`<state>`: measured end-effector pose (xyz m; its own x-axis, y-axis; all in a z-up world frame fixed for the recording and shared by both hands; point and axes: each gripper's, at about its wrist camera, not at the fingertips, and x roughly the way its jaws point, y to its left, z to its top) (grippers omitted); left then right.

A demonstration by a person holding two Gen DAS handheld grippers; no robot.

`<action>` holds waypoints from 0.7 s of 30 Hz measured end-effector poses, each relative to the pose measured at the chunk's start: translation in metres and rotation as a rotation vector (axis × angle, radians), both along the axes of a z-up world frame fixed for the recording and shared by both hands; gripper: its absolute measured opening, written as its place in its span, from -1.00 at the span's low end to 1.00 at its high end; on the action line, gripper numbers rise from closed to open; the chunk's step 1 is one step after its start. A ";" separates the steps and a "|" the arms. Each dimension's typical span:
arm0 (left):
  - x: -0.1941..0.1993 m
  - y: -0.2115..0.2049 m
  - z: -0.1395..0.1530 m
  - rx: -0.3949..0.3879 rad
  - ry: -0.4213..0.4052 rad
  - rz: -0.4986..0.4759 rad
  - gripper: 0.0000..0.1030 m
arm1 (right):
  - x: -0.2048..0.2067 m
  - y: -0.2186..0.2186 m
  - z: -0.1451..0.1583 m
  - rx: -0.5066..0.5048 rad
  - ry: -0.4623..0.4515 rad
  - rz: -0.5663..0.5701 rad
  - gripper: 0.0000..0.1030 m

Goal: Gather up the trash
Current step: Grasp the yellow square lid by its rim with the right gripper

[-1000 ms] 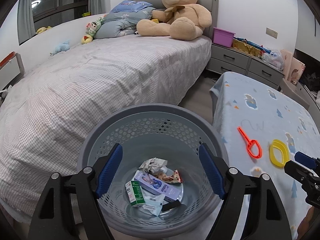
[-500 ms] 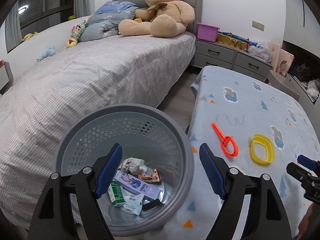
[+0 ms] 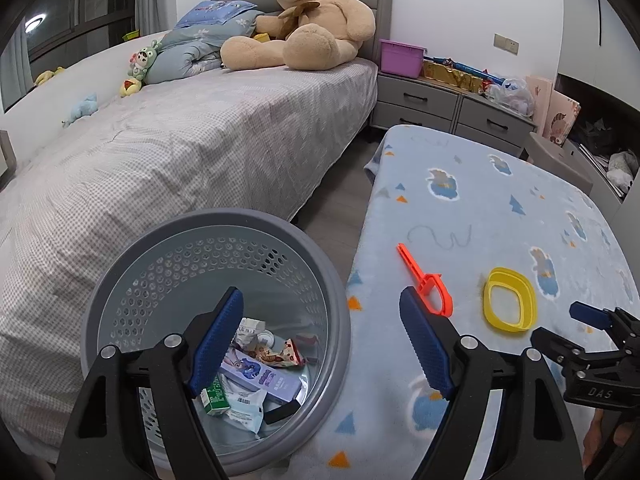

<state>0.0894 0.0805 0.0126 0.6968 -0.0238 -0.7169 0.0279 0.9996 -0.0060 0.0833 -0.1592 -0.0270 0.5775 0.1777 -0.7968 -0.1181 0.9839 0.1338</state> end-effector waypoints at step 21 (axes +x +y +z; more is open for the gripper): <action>0.009 -0.004 -0.012 0.016 0.036 -0.009 0.50 | 0.044 0.029 -0.033 -0.086 0.040 0.034 0.47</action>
<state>0.0986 0.0761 0.0009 0.6700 -0.0183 -0.7422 0.0367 0.9993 0.0084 0.1276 -0.1306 -0.0596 0.5393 0.1267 -0.8325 -0.1477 0.9875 0.0546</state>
